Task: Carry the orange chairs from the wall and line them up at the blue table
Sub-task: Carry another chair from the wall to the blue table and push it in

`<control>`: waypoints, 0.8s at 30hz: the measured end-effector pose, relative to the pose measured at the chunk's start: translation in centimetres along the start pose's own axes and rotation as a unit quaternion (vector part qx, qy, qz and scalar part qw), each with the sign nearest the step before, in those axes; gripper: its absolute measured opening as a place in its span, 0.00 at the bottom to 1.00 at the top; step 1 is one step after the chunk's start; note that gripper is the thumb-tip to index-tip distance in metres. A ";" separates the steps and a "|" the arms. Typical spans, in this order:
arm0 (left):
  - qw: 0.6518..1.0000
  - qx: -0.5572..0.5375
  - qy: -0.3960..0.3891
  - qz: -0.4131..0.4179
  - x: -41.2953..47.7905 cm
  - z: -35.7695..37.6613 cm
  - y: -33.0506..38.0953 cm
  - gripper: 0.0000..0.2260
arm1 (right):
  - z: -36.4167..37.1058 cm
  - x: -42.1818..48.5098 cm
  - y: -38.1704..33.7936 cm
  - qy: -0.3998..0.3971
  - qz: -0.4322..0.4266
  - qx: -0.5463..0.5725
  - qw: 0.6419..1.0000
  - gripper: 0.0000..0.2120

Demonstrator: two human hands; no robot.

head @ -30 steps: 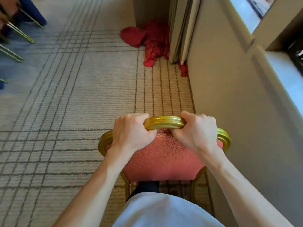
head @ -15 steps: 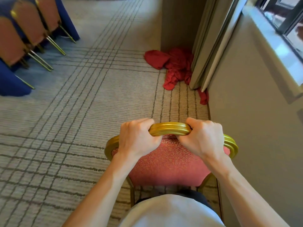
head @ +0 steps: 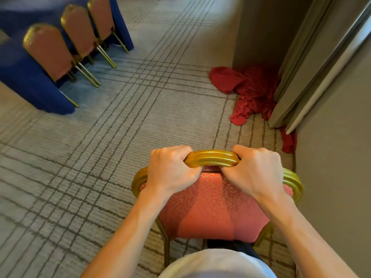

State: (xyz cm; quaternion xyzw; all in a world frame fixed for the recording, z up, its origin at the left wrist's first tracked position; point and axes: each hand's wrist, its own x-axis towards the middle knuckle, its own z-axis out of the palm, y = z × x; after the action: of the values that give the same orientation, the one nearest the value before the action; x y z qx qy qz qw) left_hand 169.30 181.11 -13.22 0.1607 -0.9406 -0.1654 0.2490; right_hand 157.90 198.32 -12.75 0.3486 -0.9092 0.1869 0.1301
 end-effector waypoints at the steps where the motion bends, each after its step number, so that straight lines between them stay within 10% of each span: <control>1: 1.000 0.007 0.002 -0.009 1.5 0.4 -0.5 0.14 | 0.7 2.0 0.3 -0.008 -0.006 -0.003 1.000 0.14; 24: 0.991 0.042 0.050 -0.120 29.5 4.2 -22.3 0.19 | 16.5 38.4 -5.8 -0.069 -0.112 0.047 0.990 0.19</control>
State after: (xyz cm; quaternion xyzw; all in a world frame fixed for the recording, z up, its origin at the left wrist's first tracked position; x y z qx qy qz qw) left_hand 147.71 150.82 -13.11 0.2909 -0.9068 -0.1463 0.2676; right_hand 132.32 164.77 -12.04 0.4656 -0.8618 0.1889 0.0703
